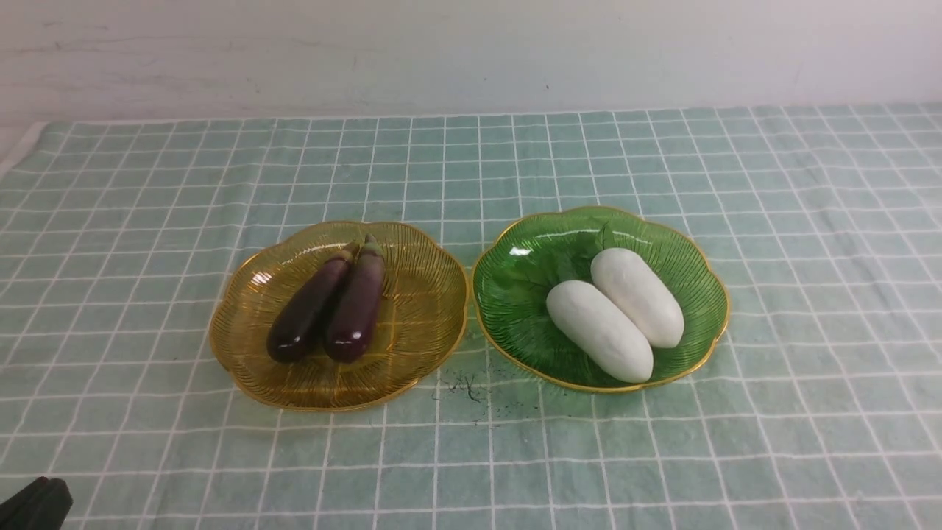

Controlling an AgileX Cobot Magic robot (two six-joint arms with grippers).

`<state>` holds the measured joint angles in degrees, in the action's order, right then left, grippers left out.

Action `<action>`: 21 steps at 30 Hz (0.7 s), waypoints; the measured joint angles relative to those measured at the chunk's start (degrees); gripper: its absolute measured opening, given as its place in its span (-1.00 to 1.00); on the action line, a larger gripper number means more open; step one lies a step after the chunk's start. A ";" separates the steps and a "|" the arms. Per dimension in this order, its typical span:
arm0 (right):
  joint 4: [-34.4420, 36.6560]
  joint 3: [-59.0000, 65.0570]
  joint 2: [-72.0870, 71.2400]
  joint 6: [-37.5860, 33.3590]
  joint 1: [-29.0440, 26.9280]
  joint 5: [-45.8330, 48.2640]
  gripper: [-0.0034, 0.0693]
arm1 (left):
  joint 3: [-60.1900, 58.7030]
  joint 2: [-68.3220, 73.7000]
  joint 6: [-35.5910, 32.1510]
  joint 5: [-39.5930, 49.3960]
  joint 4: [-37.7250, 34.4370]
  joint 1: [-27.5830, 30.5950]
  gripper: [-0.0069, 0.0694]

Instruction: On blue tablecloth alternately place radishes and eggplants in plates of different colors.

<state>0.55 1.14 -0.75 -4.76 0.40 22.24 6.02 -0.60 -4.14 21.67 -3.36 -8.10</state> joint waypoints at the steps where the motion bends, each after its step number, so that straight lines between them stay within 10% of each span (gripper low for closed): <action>1: 0.00 0.00 0.00 0.00 0.00 0.00 -0.95 | -0.16 0.00 0.06 0.85 0.11 1.32 -0.84; 21: 0.06 0.00 0.00 0.00 0.00 0.00 -0.95 | -7.27 0.00 0.24 1.57 -0.76 3.86 -0.84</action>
<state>0.61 1.14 -0.75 -4.76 0.40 22.24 -1.24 -0.60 -3.90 23.24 -4.12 -4.24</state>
